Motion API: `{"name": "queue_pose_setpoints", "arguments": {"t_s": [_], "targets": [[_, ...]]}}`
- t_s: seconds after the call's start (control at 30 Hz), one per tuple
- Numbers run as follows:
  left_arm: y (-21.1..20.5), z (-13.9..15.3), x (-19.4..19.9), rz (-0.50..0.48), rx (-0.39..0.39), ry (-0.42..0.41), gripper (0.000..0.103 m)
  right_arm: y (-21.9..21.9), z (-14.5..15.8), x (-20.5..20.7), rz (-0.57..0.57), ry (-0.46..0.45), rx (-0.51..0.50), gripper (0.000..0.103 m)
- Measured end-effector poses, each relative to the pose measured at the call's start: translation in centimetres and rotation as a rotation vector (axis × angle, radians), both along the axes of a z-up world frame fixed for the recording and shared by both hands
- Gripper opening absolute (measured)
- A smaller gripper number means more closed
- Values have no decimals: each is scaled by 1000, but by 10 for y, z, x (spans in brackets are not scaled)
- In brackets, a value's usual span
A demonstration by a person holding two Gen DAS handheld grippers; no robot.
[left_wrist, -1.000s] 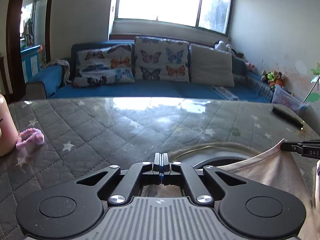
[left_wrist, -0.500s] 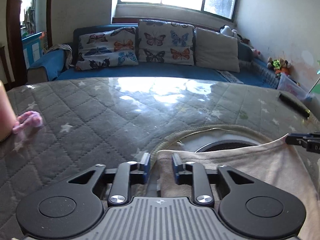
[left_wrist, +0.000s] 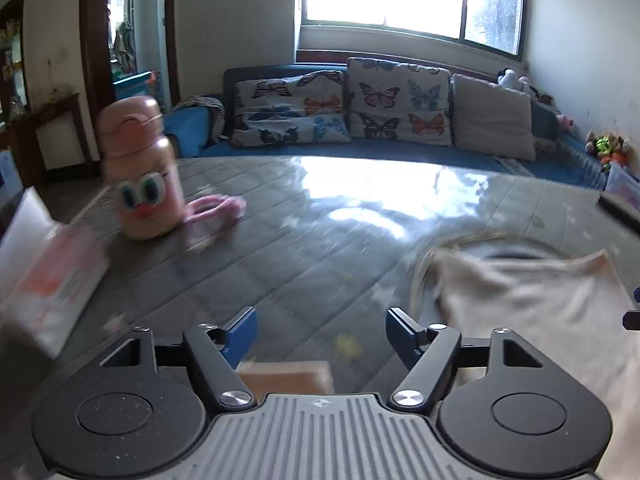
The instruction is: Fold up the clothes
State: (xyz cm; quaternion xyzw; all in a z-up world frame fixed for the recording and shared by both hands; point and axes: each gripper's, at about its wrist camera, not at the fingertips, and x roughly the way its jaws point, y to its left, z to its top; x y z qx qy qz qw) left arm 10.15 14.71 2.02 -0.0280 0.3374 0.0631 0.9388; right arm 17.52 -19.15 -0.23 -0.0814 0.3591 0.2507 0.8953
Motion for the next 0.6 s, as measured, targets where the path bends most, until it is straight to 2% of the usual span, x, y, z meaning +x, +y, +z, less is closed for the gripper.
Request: {"name": "queue_pose_setpoints", "arguments": {"t_s": [0.07, 0.17, 0.33, 0.47, 0.6], "targets": [[-1, -3, -15, -2, 15, 2, 85, 10, -1, -15, 42, 5, -5, 72], [-6, -10, -29, -21, 51, 10, 91, 30, -1, -43, 114, 10, -5, 73], [-17, -24, -42, -28, 154, 23, 92, 52, 4, -69, 190, 7, -7, 77], [-9, -31, -53, 36, 207, 24, 92, 64, 9, -82, 228, 4, -5, 78], [15, -31, -69, 156, 224, 20, 93, 77, 11, -93, 272, 0, -12, 82]]}}
